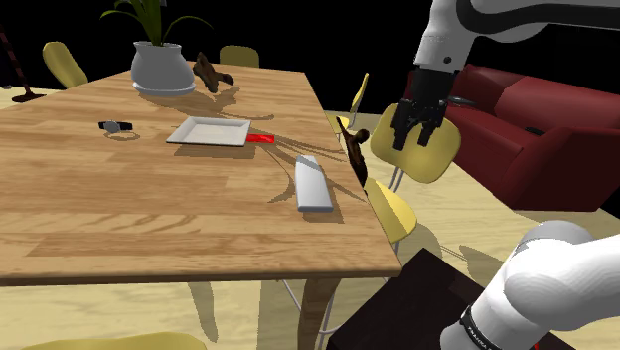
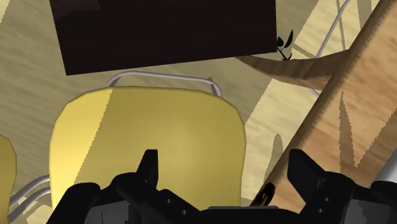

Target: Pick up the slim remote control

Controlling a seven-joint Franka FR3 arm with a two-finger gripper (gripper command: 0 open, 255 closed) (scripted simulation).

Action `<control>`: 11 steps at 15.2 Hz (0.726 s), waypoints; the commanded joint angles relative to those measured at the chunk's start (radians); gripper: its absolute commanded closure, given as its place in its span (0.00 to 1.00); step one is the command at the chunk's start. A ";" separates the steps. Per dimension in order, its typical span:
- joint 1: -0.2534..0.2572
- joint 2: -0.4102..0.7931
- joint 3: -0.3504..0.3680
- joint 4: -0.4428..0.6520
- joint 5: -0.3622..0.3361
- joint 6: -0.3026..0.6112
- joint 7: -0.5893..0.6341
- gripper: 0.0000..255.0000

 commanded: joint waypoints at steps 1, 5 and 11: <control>0.000 0.000 0.000 0.000 0.000 0.000 0.000 0.00; -0.006 0.043 0.114 0.015 0.060 0.045 0.192 0.00; -0.029 0.168 0.282 0.092 0.113 0.119 0.478 0.00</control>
